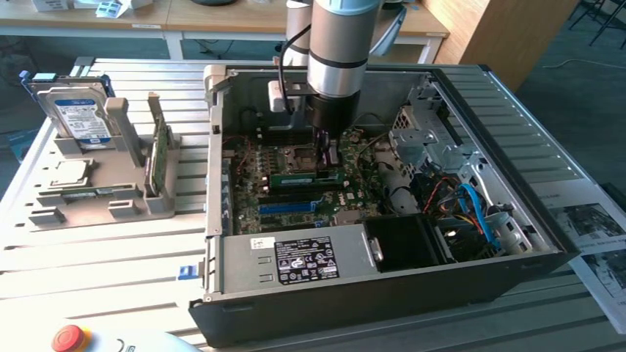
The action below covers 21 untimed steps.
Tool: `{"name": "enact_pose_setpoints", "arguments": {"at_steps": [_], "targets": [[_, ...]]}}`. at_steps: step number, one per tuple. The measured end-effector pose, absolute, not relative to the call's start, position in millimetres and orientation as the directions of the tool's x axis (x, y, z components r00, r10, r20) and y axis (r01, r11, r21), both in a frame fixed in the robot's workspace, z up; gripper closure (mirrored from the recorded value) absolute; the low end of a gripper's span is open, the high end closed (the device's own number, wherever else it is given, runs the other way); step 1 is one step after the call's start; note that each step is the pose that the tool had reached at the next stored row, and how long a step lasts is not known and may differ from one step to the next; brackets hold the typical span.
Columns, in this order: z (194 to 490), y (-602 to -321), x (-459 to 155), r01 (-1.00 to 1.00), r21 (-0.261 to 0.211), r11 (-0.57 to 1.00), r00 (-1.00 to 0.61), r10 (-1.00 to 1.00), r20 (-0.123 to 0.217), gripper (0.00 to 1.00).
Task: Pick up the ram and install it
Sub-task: 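Insert the ram into the slot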
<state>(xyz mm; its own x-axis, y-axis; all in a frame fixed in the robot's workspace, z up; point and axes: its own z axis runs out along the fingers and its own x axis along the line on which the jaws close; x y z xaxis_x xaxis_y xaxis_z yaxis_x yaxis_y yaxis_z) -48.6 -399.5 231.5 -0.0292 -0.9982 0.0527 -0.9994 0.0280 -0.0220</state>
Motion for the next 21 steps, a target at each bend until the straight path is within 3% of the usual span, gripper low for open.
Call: {"name": "enact_pose_setpoints", "arguments": {"at_steps": [21], "targets": [[231.6, -401.4, -48.7, -1.000, -0.019, 0.016, -0.017, -0.998, 0.053, 0.88]]}}
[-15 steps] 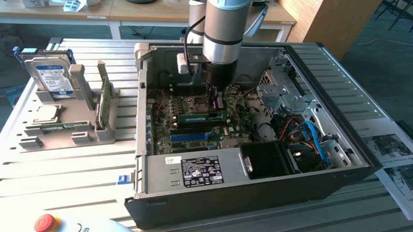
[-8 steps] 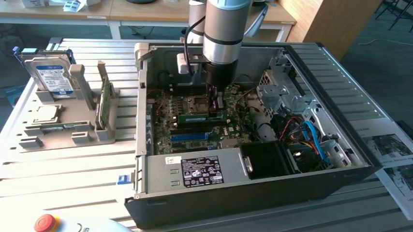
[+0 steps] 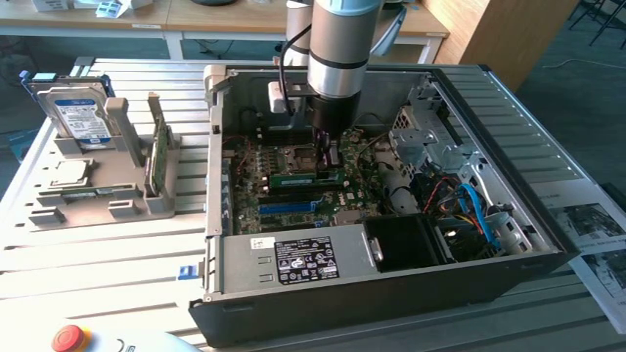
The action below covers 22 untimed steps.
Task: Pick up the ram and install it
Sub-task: 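Insert the ram into the slot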
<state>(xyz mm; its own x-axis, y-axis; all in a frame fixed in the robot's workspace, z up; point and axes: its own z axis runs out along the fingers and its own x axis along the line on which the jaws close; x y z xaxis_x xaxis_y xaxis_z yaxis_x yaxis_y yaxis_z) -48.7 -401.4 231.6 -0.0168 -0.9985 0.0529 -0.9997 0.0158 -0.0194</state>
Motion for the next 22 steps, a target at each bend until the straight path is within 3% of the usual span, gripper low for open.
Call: {"name": "enact_pose_setpoints", "arguments": {"at_steps": [22], "targets": [[229.3, -401.5, -48.0, -1.000, -0.020, 0.016, -0.017, -0.998, 0.053, 0.88]]}}
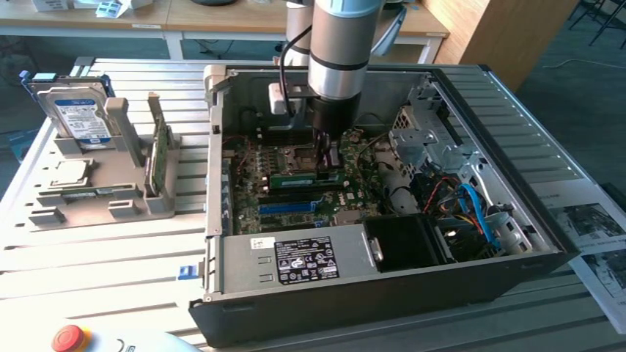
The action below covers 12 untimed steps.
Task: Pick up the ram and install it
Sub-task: 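Insert the ram into the slot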
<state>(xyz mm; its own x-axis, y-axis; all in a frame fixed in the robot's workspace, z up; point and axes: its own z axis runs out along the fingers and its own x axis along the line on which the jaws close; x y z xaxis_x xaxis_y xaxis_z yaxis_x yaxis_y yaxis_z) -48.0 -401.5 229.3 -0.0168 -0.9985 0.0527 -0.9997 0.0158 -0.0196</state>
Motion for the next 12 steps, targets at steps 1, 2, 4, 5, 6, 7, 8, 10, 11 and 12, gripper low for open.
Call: {"name": "enact_pose_setpoints", "arguments": {"at_steps": [1, 2, 4, 5, 6, 7, 8, 10, 11, 12], "targets": [[229.1, -401.5, -48.0, -1.000, -0.019, 0.016, -0.017, -0.998, 0.053, 0.88], [228.8, -401.5, -48.0, -1.000, -0.019, 0.016, -0.017, -0.998, 0.053, 0.88], [228.2, -401.5, -48.0, -1.000, -0.019, 0.016, -0.017, -0.998, 0.053, 0.88], [227.9, -401.5, -48.0, -1.000, -0.019, 0.016, -0.017, -0.998, 0.053, 0.88], [227.5, -401.5, -48.0, -1.000, -0.019, 0.016, -0.017, -0.998, 0.053, 0.88], [227.2, -401.5, -48.0, -1.000, -0.019, 0.016, -0.017, -0.998, 0.053, 0.88], [226.9, -401.5, -48.0, -1.000, -0.019, 0.016, -0.017, -0.998, 0.053, 0.88], [226.3, -401.5, -48.0, -1.000, -0.019, 0.016, -0.017, -0.998, 0.053, 0.88], [225.9, -401.5, -48.0, -1.000, -0.019, 0.016, -0.017, -0.998, 0.053, 0.88], [225.5, -401.5, -48.0, -1.000, -0.019, 0.016, -0.017, -0.998, 0.053, 0.88]]}}
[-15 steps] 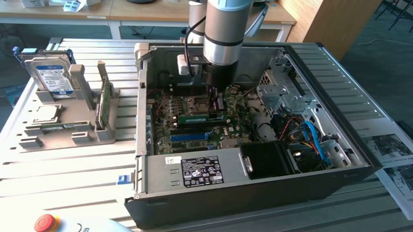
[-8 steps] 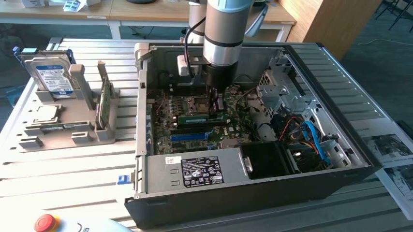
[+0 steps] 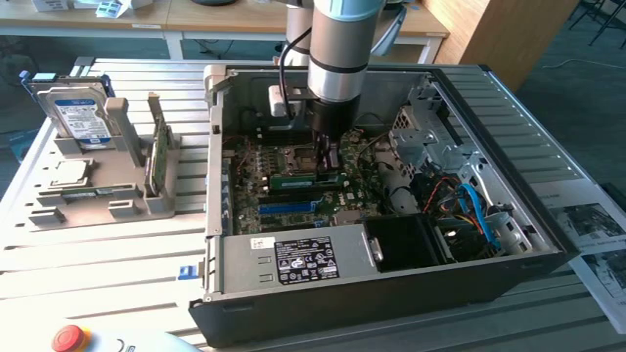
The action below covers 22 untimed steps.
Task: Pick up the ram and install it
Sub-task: 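Insert the ram into the slot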
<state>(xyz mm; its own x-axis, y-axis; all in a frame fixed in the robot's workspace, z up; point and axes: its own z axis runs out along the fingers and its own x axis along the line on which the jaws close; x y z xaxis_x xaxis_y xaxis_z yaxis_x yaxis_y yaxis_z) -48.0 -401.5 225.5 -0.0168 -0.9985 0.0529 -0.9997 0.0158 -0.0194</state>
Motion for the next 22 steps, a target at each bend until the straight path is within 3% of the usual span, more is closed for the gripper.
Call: {"name": "enact_pose_setpoints", "arguments": {"at_steps": [17, 22], "targets": [[223.2, -401.5, -48.0, -1.000, -0.019, 0.016, -0.017, -0.998, 0.053, 0.88], [223.3, -401.5, -48.0, -1.000, -0.019, 0.016, -0.017, -0.998, 0.053, 0.81]]}}
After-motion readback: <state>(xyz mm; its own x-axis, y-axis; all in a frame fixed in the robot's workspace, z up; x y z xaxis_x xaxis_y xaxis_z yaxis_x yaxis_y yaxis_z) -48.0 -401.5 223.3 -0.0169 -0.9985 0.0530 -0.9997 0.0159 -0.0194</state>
